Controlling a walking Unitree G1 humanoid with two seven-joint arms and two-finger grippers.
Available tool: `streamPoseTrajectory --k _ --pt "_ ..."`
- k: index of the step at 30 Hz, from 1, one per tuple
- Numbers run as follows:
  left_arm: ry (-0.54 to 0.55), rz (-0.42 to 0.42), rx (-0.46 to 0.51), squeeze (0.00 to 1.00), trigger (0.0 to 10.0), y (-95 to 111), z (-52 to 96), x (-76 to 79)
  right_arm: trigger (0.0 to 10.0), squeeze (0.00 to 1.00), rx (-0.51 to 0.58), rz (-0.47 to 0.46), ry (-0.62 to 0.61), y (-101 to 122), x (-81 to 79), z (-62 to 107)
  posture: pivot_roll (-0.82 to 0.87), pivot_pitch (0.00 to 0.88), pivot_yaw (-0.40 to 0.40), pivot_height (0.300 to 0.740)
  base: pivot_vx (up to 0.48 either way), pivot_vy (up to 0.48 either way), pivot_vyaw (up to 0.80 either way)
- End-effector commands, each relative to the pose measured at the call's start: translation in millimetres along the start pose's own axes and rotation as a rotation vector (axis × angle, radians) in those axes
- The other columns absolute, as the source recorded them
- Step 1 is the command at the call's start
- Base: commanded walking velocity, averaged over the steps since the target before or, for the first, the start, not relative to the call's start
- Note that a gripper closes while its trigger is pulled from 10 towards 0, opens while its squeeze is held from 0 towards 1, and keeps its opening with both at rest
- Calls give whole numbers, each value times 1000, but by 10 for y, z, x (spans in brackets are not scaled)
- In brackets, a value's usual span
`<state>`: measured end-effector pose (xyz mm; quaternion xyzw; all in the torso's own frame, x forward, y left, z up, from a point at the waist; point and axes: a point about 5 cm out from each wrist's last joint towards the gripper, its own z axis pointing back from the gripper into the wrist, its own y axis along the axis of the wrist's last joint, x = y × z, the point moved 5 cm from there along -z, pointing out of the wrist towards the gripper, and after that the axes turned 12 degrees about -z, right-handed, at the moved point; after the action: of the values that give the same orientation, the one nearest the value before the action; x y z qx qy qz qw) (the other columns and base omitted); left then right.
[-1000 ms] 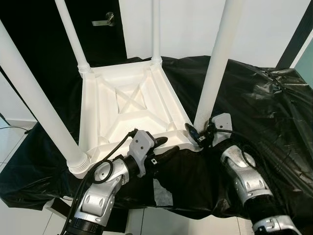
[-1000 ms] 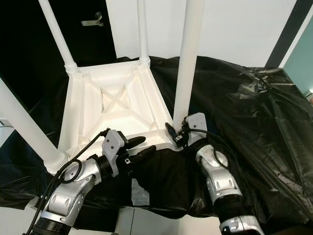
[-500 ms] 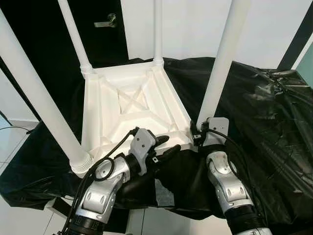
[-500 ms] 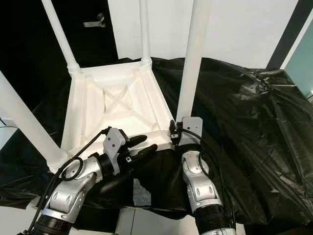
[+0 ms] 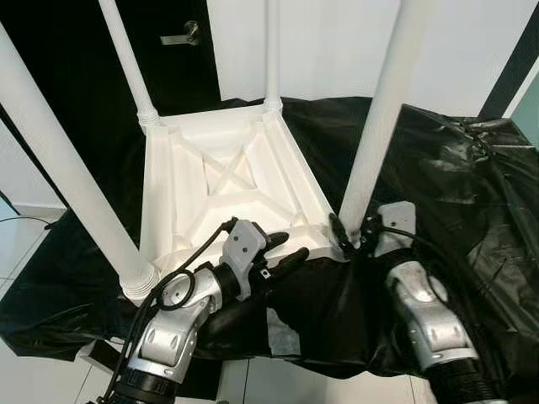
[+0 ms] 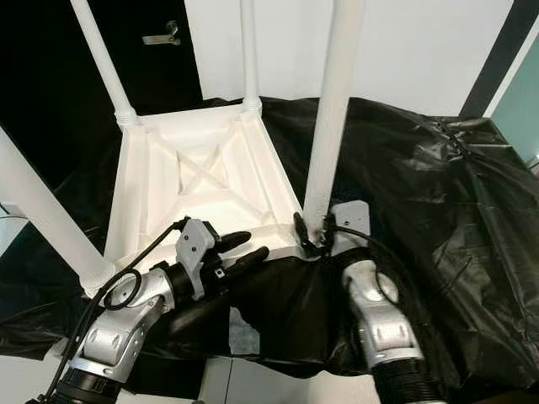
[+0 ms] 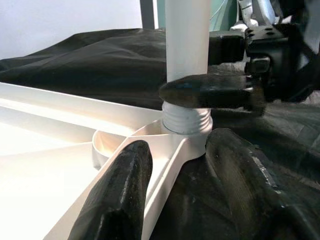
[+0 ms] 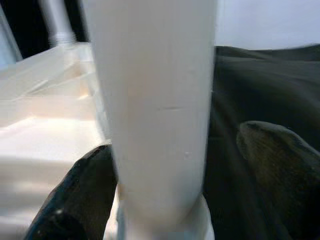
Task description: Building children table
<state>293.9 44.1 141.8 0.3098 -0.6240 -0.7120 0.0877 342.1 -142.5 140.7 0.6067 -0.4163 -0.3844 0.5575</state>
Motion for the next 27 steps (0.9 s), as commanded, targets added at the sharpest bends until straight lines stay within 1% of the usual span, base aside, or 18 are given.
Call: streamPoseTrajectory --k 1,2,4,5,7,8,9,10,12,13,15,17,24,26,27 --pt "18 6 -15 0 10000 -23 10 -22 10000 0 4 -10 47 17 -20 -17 9 0 10 740 0 0 0" --pt "16 4 -16 0 10000 -25 11 -26 10000 0 -12 -6 102 9 -36 -39 10 0 16 740 0 0 0" --pt "16 4 -16 0 10000 -25 11 -26 10000 0 -12 -6 102 9 -36 -39 10 0 16 740 0 0 0" --pt "12 3 -15 0 10000 -22 12 -30 10000 0 -36 -12 172 -5 -72 -75 10 0 20 740 0 0 0" --pt "2 2 -14 0 10000 -14 3 -21 10000 0 -77 18 276 -27 -115 -182 16 0 25 740 0 0 0" --pt "-2 2 -13 0 10000 -10 -1 -12 10000 0 -90 27 302 -36 -129 -217 16 0 25 740 0 0 0" --pt "-2 2 -13 0 10000 -10 -1 -12 10000 0 -90 27 302 -36 -129 -217 16 0 25 740 0 0 0" --pt "-7 3 -12 0 10000 -6 -3 5 10000 0 -103 41 335 -42 -157 -257 17 0 27 740 0 0 0" --pt "-9 2 -12 0 10000 -4 -3 11 10000 0 -106 46 345 -42 -170 -271 17 0 27 740 0 0 0" --pt "-10 1 -12 0 10000 -2 -3 18 3137 0 -108 43 369 -44 -198 -284 29 0 23 740 0 0 0" --pt "-11 0 -12 0 10000 -1 -3 23 3137 0 -109 39 385 -45 -218 -291 29 0 23 740 0 0 0" --pt "-11 -1 -13 0 10000 0 -3 33 0 0 -113 36 407 -60 -247 -294 37 0 19 740 0 0 0" --pt "1 1 -20 0 10000 -9 21 32 0 0 -133 23 407 -123 -251 -242 49 0 6 740 0 0 0" --pt "3 1 -22 0 10000 -15 28 31 0 0 -132 22 402 -132 -236 -238 49 0 6 740 0 0 0" --pt "5 2 -23 0 10000 -20 30 31 0 0 -143 28 373 -158 -198 -238 48 0 4 740 0 0 0"
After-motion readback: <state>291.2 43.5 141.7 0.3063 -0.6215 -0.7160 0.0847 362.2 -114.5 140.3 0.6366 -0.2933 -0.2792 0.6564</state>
